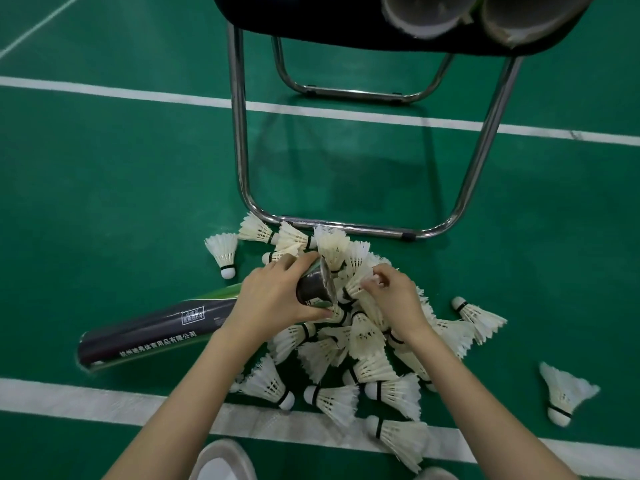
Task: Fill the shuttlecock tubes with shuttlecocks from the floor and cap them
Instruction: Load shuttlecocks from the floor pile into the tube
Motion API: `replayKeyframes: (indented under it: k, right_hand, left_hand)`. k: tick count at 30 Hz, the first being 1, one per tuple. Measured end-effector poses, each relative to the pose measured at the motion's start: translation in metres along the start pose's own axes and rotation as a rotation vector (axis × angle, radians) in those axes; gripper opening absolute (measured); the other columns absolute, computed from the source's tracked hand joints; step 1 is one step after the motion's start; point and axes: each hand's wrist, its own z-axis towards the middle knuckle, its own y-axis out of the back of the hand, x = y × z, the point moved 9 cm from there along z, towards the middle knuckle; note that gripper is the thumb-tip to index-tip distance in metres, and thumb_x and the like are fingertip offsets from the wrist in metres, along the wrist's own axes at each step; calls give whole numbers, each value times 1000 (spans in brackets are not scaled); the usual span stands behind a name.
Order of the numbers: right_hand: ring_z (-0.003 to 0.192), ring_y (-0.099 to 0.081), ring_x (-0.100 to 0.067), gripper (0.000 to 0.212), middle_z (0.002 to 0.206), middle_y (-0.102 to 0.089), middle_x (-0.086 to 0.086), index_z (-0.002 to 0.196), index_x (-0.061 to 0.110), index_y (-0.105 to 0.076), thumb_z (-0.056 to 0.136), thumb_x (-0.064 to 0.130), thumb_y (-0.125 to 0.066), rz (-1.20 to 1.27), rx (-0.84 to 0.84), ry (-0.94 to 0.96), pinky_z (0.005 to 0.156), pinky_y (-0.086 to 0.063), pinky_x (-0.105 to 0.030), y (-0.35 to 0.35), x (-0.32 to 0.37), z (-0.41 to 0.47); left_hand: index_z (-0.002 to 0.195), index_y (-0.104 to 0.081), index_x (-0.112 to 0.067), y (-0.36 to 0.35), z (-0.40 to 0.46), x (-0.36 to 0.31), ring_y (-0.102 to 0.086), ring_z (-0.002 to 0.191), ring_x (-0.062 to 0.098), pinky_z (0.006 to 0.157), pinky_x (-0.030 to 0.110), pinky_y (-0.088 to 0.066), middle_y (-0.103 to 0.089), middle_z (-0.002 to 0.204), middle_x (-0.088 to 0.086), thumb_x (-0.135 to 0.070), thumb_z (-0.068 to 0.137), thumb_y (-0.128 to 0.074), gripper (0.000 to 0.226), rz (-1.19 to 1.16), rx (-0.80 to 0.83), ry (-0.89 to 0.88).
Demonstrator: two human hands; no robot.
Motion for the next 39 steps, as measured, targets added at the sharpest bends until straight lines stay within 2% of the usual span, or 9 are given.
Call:
replayKeyframes:
  k: [5, 8, 11, 14, 22, 26, 29, 35, 39]
  right_hand:
    - [81, -57, -5, 8, 84, -62, 5, 91, 18, -58, 86, 23, -63, 274, -42, -27, 69, -43, -12, 24, 23, -21]
    - [84, -52, 7, 12, 86, -58, 16, 92, 20, -56, 85, 25, -64, 211, -105, 21, 68, -38, -3, 36, 32, -36]
    - [89, -64, -7, 13, 89, -69, 4, 93, 11, -62, 85, 22, -64, 319, -152, 30, 77, -47, -15, 45, 32, -46]
    - [82, -67, -7, 4, 87, -72, 1, 89, 14, -64, 85, 14, -63, 486, -18, 32, 72, -51, -14, 26, 42, -54]
    - [81, -66, -1, 12, 86, -71, 5, 88, 23, -64, 87, 11, -61, 621, 184, 62, 69, -48, -11, -9, 58, -65]
    - [83, -67, -6, 12, 87, -70, 1, 90, 18, -65, 88, 8, -58, 523, 294, 47, 76, -53, -20, -25, 53, -64]
    - [75, -62, -1, 10, 83, -67, 3, 88, 14, -66, 90, 13, -56, 403, 370, 33, 71, -49, -17, -30, 49, -63]
    - [94, -64, -8, 12, 97, -70, 6, 97, 23, -65, 89, 21, -57, 409, 81, 11, 82, -48, -17, 31, 13, -51]
    - [94, -58, -1, 12, 98, -66, 10, 98, 23, -65, 88, 17, -60, 153, -99, -28, 81, -44, -18, 61, -23, -48]
  left_hand:
    - [139, -28, -34, 1, 1, -2, -53, 105, 17, 69, 26, -34, -53, 121, -6, -74, 64, -60, 91, 7, -14, 2]
    - [140, -26, -35, 3, 1, -7, -51, 108, 18, 74, 29, -39, -50, 124, -7, -73, 65, -59, 91, 19, -40, 5]
    - [139, -26, -35, 4, 1, -10, -50, 109, 18, 77, 29, -40, -50, 124, -7, -73, 65, -58, 89, 37, -57, 7]
    - [137, -29, -34, 4, 1, -14, -52, 105, 18, 76, 29, -41, -52, 120, -7, -73, 65, -58, 88, 38, -90, -7]
    - [136, -31, -30, -5, -4, -29, -50, 110, 24, 83, 37, -39, -51, 124, 0, -59, 66, -59, 81, 8, -83, -73]
    - [141, -27, -30, -14, -5, -38, -45, 117, 24, 88, 36, -36, -46, 131, -1, -55, 71, -59, 80, 15, -24, -119]
    - [142, -23, -33, -21, -5, -42, -45, 118, 19, 91, 34, -34, -45, 134, -6, -60, 72, -58, 83, -6, 11, -135]
    - [136, -30, -32, -25, -8, -39, -48, 114, 16, 89, 33, -35, -50, 130, -10, -73, 65, -58, 87, -34, 10, -102]
    - [137, -31, -32, -25, -8, -40, -48, 114, 17, 90, 34, -35, -51, 129, -9, -74, 64, -58, 88, -44, 24, -88]
